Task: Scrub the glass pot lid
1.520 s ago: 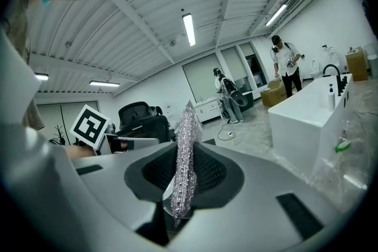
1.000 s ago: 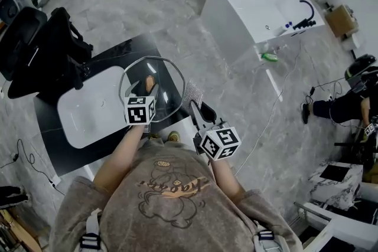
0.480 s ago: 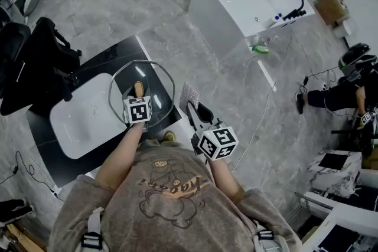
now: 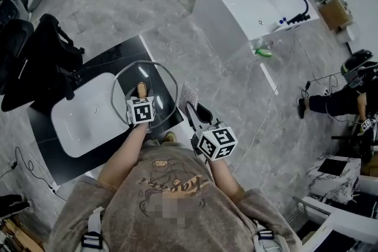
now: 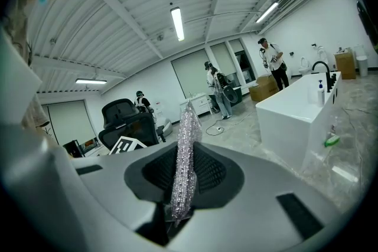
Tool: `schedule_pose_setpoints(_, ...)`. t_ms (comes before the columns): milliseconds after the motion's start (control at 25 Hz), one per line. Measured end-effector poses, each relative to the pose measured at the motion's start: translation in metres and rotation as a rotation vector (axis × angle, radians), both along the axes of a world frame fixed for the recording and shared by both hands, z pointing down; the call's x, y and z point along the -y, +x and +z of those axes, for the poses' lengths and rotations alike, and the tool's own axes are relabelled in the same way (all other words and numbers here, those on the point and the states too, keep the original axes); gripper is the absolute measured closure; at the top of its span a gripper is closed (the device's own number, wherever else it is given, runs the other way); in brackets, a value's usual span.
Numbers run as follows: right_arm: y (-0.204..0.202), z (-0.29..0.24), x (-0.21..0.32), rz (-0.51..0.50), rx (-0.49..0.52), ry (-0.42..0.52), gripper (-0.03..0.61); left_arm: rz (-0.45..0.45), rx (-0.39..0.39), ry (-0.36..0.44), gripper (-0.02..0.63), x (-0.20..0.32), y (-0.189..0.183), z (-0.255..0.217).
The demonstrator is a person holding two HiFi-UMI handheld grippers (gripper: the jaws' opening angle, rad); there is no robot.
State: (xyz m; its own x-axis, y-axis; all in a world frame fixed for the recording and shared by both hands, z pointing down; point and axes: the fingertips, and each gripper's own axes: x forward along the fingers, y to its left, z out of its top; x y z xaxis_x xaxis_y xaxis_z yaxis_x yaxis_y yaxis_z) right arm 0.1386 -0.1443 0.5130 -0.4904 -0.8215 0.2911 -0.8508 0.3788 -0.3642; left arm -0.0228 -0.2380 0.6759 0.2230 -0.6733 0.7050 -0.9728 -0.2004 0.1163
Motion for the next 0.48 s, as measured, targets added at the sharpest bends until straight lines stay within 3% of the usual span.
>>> schedule_pose_setpoints(320,-0.0035,0.0027,-0.0013,-0.014,0.003,-0.004,0.495,-0.036,-0.002,-0.034,0.397,0.001,-0.0014,0.0051)
schedule_pose_setpoints(480,-0.0003,0.0056,-0.0024,-0.014,0.001,-0.008,0.495,-0.013,0.001,-0.077,0.416,-0.0016,-0.0065,0.0031)
